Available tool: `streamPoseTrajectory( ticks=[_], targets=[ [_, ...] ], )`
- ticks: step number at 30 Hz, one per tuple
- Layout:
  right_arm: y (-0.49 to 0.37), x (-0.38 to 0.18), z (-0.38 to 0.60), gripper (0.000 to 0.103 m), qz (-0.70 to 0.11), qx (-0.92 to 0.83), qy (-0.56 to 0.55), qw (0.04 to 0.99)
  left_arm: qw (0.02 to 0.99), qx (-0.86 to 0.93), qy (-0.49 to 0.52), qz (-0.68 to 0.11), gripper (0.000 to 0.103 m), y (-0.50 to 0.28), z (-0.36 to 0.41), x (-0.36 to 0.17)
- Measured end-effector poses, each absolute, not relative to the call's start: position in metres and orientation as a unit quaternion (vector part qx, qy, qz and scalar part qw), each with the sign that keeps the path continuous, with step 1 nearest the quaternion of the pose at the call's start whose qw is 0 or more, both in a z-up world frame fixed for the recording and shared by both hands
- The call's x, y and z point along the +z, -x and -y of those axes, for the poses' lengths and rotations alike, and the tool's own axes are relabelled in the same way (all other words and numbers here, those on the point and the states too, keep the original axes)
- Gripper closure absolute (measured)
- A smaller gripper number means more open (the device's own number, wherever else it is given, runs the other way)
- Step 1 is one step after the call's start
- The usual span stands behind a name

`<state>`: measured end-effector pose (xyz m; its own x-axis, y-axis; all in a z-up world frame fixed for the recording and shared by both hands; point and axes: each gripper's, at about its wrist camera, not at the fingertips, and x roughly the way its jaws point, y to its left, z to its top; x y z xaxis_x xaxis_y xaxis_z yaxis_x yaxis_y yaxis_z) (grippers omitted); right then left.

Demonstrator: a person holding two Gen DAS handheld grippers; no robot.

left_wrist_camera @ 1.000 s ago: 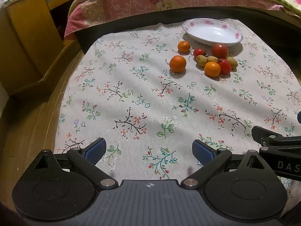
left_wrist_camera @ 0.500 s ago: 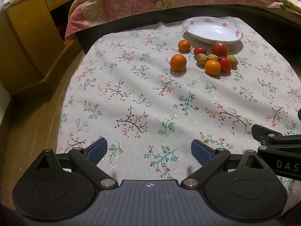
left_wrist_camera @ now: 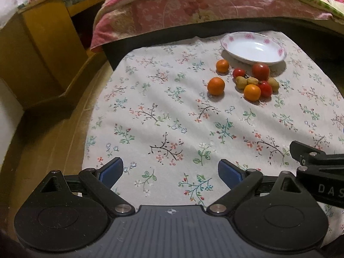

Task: Organize fruits
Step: 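Move both tools forward toward the fruit cluster beside the plate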

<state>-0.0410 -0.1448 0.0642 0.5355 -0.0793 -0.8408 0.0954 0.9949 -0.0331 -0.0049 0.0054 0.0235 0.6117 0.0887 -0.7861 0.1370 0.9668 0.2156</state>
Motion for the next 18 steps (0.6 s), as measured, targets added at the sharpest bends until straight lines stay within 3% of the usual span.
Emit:
streamPoseTrajectory(
  ticks=[3, 18],
  targets=[
    [0.042, 0.062, 0.145, 0.002, -0.485, -0.054, -0.007, 0.873, 0.870, -0.011, -0.143, -0.471, 0.007, 0.004, -0.002, 0.020],
    [0.022, 0.049, 0.159, 0.002, -0.505, -0.066, -0.046, 0.859, 0.879, -0.036, -0.125, -0.459, 0.008, -0.023, 0.008, 0.009]
  ],
)
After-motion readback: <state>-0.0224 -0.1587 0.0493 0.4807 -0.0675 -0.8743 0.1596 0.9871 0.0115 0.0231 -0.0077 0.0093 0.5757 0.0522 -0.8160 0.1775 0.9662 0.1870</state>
